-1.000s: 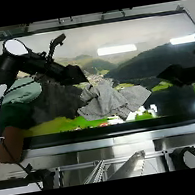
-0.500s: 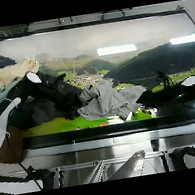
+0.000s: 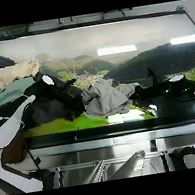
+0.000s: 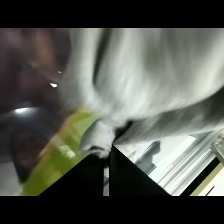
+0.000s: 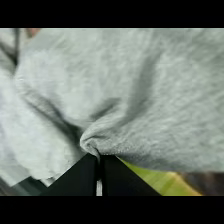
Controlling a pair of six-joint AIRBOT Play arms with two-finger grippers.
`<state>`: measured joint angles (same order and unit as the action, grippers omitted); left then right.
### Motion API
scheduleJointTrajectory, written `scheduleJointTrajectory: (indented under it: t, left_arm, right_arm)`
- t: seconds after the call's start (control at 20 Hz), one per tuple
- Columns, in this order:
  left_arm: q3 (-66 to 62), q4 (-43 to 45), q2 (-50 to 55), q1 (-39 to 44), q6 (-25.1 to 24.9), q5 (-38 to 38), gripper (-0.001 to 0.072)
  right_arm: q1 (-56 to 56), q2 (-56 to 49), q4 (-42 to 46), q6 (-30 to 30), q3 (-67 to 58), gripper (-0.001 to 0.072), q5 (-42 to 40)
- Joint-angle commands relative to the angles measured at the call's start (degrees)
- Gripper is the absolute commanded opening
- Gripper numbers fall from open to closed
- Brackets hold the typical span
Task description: Fold the shirts.
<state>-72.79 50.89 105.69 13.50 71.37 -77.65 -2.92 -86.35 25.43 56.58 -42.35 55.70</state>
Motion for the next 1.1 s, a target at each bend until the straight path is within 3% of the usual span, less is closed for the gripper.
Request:
scheduleJointTrajectory:
  t: [0.0, 0.25, 0.5, 0.7, 0.9, 1.05]
  left_arm:
    - [-5.7, 0.2, 1.3, 2.4, -0.4, -0.8, 0.0010]
    - [-13.0, 0.6, -9.4, -1.4, 1.4, -8.8, 0.0009]
    - [-24.5, 0.3, -27.3, -7.2, 3.7, -10.2, 0.0009]
    - [-34.0, 0.3, -39.1, -8.9, 3.7, -7.9, 0.0012]
    - [-38.3, 0.6, -47.4, -14.0, 3.6, -7.7, 0.0020]
    - [-33.5, 0.5, -51.6, -16.8, -0.6, -7.2, 0.0021]
  right_arm:
    - [-0.9, 0.3, -3.1, -3.9, -3.1, 0.0021, 6.6]
    - [-12.5, 9.7, -2.1, -3.9, -6.8, 0.0021, 19.6]
    - [-23.4, 26.6, -19.3, -4.3, -12.1, 0.0021, 28.4]
    - [-24.5, 40.9, -33.5, -7.4, -15.8, 0.0021, 27.2]
    - [-24.5, 51.6, -34.1, -8.1, -18.8, 0.0021, 18.9]
    - [-24.3, 55.8, -29.2, -10.4, -18.8, 0.0021, 13.5]
